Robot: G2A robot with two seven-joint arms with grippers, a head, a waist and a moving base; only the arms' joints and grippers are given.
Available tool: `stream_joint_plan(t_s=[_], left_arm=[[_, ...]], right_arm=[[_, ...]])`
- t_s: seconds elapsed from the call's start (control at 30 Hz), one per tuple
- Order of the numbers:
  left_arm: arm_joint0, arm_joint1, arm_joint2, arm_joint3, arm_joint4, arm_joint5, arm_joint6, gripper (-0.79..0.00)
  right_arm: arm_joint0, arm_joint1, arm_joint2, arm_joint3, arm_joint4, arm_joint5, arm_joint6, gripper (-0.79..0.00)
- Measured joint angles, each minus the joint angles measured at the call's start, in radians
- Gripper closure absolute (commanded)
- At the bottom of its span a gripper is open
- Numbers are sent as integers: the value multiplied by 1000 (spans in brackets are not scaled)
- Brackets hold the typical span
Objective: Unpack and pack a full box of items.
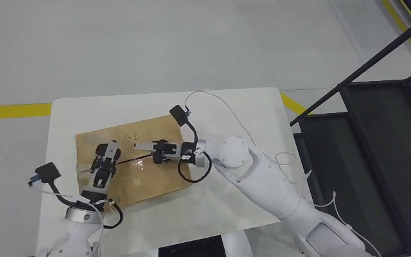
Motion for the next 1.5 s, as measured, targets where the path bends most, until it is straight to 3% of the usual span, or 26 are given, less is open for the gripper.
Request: stream_joint_plan(t_s=[0.2,0.47,0.63,0.83,0.97,1.17,1.37,1.5], left_arm=[[41,4,37,-14,27,-34,-26,-400],[73,10,44,-13,-5,-111,-18,-394],[128,16,-11,-13,-56,-178,-17,-416],[220,22,-171,-13,-206,-291,9,-388],[221,27,-255,-13,-337,-219,-42,-376],[135,37,-267,-13,-481,-67,-152,-369],[53,36,-256,-1,-346,-6,-31,-366],[19,37,-250,40,-364,38,-32,-369]], right_arm=[[-19,9,40,-12,-6,-10,4,-785],[-64,16,64,-63,-21,-25,-9,-785],[-79,19,73,-76,-26,-28,-13,-785],[-110,27,104,-109,-41,-31,-19,-785],[-133,33,122,-124,-45,-35,-19,-785],[-141,34,125,-127,-42,-39,-17,-785],[-152,38,137,-132,-43,-32,-13,-785],[-159,40,144,-137,-43,-32,-15,-785]])
